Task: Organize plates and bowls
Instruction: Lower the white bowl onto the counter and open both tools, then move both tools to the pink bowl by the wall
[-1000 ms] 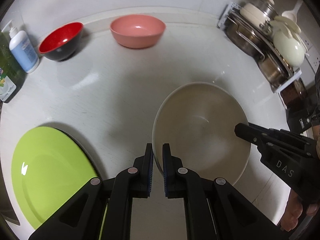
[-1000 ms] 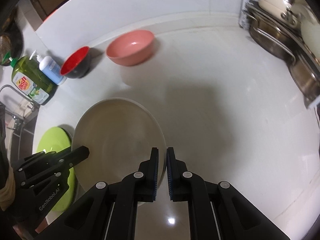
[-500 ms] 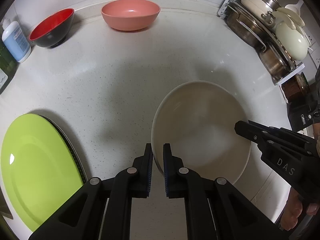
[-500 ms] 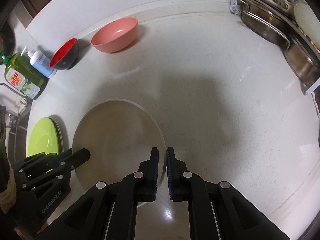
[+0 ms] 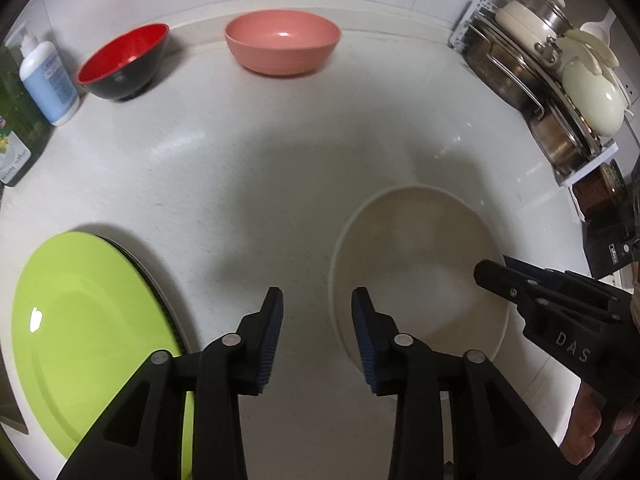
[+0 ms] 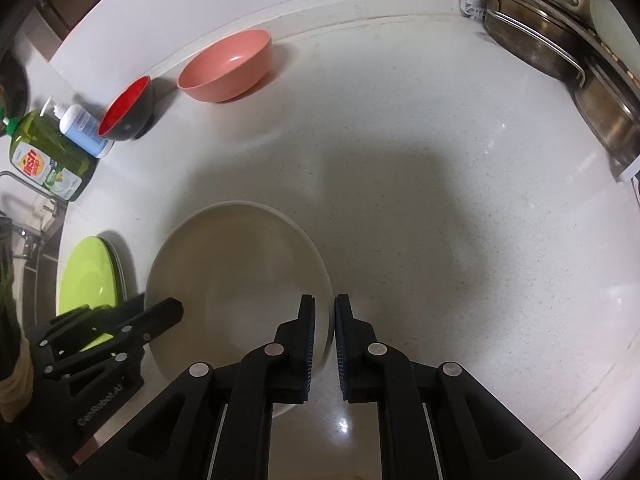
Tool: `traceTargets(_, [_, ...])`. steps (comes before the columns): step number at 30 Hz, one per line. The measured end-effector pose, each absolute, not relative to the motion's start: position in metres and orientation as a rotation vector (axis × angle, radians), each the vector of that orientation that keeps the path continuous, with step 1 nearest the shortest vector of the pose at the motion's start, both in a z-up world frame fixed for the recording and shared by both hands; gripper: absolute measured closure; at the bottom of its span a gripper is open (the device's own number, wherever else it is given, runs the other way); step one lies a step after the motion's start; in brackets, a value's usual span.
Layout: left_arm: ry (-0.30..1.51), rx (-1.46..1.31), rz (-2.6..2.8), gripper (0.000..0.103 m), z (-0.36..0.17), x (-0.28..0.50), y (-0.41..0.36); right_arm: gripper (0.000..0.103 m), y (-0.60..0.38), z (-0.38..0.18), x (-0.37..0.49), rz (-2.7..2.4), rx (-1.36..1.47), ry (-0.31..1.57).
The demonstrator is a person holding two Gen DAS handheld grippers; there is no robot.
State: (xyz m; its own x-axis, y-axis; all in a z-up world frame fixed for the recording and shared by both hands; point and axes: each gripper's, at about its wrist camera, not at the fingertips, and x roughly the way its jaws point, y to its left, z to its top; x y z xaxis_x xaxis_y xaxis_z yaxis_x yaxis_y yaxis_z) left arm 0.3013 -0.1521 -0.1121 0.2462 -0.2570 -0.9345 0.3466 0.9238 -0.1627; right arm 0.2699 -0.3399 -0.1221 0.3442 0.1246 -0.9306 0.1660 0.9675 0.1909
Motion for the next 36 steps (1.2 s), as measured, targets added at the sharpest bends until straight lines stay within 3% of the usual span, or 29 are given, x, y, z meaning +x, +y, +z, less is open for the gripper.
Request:
traceTargets(10, [1.139,0.139,-0.389,0.045,-0.079,0.318,-0.139,0.066,-0.334,-0.099,0.272,-0.041,0.214,1.134])
traceTargets(20, [1.026,0.154,-0.337,0.041,-0.046,0.350,-0.129,0.066,-0.325,-0.067,0.299,-0.006,0.200,1.029])
traceTargets(36, [1.017,0.103,-0.283,0.041,-0.041,0.409,-0.121,0.066,-0.310,-0.043,0.363,0.051,0.160,0.957])
